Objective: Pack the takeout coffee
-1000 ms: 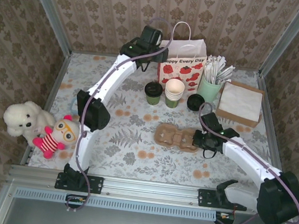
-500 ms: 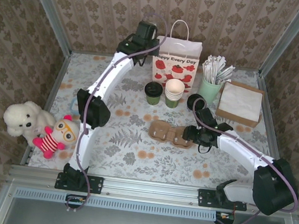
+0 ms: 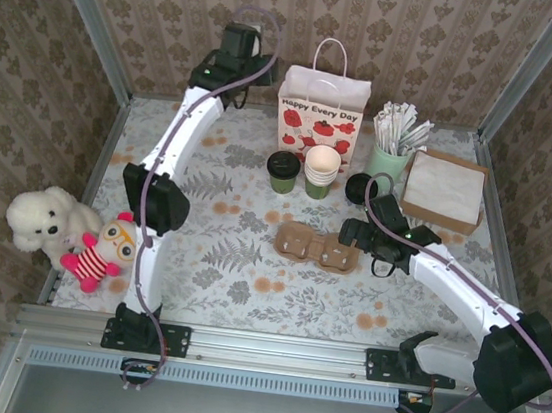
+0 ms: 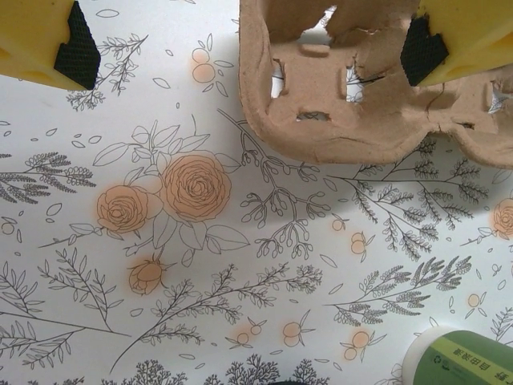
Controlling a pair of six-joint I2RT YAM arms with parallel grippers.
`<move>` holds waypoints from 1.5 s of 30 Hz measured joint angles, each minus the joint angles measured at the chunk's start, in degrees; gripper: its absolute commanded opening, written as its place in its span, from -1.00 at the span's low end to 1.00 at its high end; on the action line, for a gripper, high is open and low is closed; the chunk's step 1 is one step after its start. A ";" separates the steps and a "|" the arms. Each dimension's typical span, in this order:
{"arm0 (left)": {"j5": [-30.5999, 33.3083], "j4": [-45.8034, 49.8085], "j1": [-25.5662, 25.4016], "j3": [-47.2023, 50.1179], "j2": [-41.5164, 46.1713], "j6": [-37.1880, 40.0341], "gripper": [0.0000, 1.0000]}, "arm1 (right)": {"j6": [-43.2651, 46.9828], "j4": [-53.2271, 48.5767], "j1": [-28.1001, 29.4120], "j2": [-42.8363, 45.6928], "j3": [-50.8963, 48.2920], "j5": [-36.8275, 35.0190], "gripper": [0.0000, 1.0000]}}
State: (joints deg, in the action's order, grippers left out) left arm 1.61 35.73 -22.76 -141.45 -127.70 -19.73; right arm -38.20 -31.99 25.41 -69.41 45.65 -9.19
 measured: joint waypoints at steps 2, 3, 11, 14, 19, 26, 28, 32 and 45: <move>-2.84 0.09 0.72 0.00 0.48 0.04 0.62 | 0.00 0.00 0.00 -0.02 0.02 -0.07 1.00; -3.98 0.13 0.81 -0.02 0.57 0.09 0.60 | 0.00 0.00 0.00 -0.07 0.04 -0.07 1.00; -11.30 3.04 0.35 -5.66 -3.41 1.36 0.38 | 0.02 -0.13 0.76 -1.49 0.92 -0.04 1.00; -12.90 3.41 0.35 -7.10 -5.40 1.66 0.32 | 0.02 -0.39 0.94 -1.95 1.29 -0.04 1.00; -14.43 4.87 0.37 -7.10 -7.54 1.77 0.21 | 0.02 -0.98 1.25 -2.62 1.86 -0.04 1.00; -16.37 5.62 0.55 -7.23 -9.29 1.42 -0.36 | 0.04 -1.44 1.88 -3.10 2.43 -0.07 1.00; -16.22 5.68 0.66 -7.61 -9.29 1.70 -0.52 | 0.04 -1.46 2.03 -3.15 2.43 -0.04 1.00; -13.60 5.86 0.83 -6.51 -8.20 2.14 -0.92 | 0.04 -1.51 2.29 -3.74 2.71 -0.07 1.00; 1.57 1.77 2.54 16.13 8.31 0.39 -1.00 | 0.70 -0.66 3.78 -5.29 4.09 -0.39 1.00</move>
State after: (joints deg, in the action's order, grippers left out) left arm 3.18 37.50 -20.23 -125.32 -119.39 -19.33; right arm -37.50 -32.64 29.19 -74.70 49.74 -9.58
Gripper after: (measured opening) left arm 0.048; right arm 0.999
